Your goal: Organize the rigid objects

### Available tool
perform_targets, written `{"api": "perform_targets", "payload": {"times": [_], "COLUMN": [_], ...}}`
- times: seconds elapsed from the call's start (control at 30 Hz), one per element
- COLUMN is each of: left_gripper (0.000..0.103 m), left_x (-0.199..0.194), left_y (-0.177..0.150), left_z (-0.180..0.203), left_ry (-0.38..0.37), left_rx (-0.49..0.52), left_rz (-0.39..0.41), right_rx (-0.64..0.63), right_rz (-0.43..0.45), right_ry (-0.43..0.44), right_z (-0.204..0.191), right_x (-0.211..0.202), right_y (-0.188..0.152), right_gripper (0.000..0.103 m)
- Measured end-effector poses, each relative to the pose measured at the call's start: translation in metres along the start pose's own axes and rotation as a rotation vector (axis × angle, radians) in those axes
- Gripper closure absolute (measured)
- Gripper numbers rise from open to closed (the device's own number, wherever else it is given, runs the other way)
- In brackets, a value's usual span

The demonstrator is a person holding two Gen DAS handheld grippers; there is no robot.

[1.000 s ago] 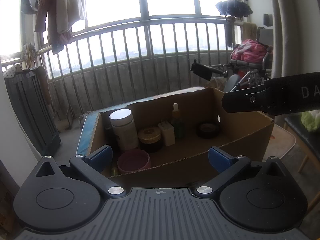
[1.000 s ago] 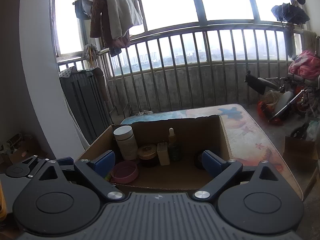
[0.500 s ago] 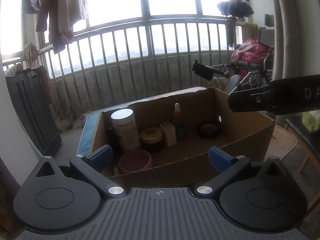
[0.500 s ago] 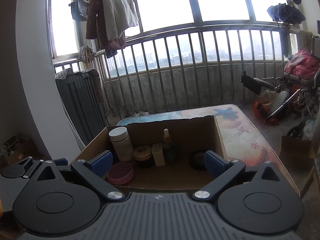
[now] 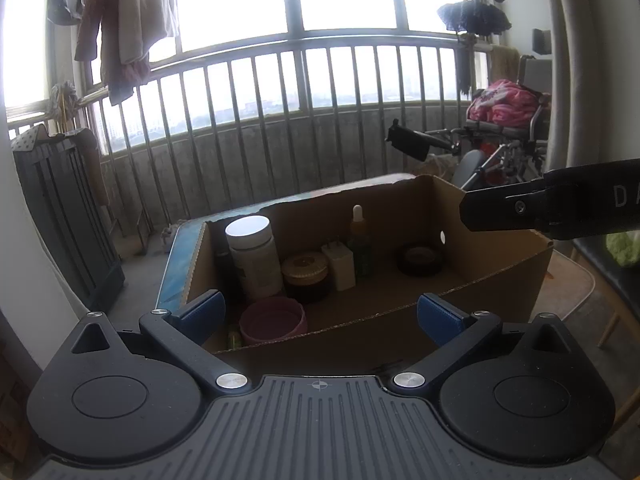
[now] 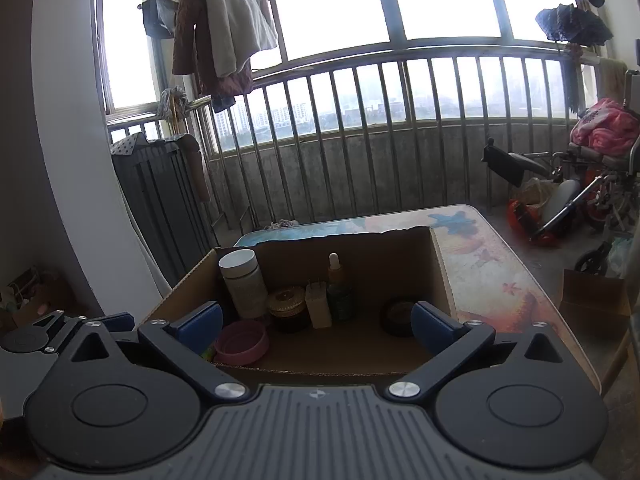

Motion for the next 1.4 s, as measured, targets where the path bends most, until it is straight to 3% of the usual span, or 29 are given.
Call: {"api": "perform_targets", "payload": {"times": [1.4], "left_gripper": [0.0], "left_x": [-0.007], "left_y": [-0.009], "left_z": [-0.019], "left_ry": [0.038], "left_rx": [-0.047], "left_rz": [-0.017], "right_rx": [-0.009], "right_rz": [-0.027], "right_ry": [0.027], "right_z": [-0.008], "right_x": [0.003], "right_y": [-0.009], "right_gripper": [0.0]}}
Point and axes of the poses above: each gripper's, at about its wrist camera, not at the fingertips, and x roughly the way its jaws point, z to its right, y to its top, the point moved 3 cm from there along x, roughly the way its jaws point, and after that the axes turned 10 degrees about x, right-handed, at the moved point
